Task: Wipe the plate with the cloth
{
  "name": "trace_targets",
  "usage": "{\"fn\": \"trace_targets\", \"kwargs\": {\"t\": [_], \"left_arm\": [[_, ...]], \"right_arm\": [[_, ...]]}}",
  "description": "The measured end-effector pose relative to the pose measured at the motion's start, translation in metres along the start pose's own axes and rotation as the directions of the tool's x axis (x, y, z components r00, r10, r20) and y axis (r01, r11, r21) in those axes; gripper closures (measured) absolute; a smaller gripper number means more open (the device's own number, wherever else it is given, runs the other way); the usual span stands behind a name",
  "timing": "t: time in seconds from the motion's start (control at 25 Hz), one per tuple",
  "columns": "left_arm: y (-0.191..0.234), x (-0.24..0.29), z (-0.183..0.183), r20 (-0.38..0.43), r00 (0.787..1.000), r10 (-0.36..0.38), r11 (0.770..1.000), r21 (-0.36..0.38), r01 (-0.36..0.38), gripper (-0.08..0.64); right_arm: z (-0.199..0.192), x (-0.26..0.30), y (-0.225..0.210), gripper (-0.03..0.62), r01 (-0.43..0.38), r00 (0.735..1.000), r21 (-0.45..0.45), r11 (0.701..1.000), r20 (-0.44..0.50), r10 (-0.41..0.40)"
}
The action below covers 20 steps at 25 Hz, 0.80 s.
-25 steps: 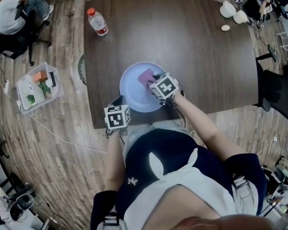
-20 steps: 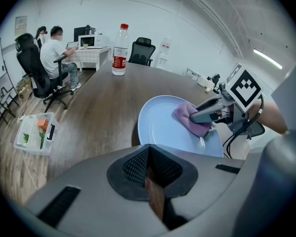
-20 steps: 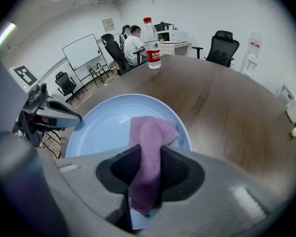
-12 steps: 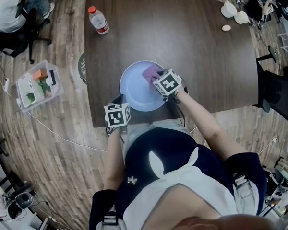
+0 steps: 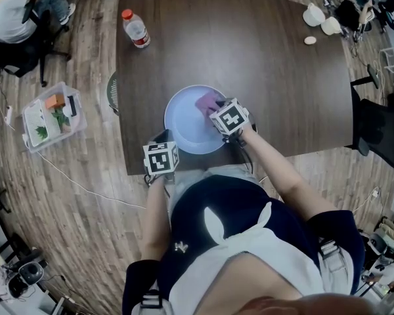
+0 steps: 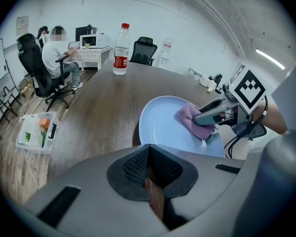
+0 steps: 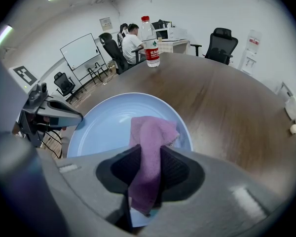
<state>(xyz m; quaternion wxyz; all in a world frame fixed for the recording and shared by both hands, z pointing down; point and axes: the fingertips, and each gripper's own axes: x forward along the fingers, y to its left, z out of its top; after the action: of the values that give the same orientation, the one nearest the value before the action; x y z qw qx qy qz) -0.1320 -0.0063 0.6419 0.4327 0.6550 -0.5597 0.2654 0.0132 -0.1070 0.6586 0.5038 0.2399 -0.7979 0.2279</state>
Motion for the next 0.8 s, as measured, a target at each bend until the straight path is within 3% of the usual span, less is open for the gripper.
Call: {"fn": "trace_targets", "kwargs": {"t": [0.8], "left_arm": [[0.002,0.0,0.001,-0.001,1.0,0.011,1.0,0.012,-0.011,0.557]], "right_arm": [[-0.008,-0.001,0.029,0.471,-0.035,0.999,0.032,0.999,0.037,0.034]]}}
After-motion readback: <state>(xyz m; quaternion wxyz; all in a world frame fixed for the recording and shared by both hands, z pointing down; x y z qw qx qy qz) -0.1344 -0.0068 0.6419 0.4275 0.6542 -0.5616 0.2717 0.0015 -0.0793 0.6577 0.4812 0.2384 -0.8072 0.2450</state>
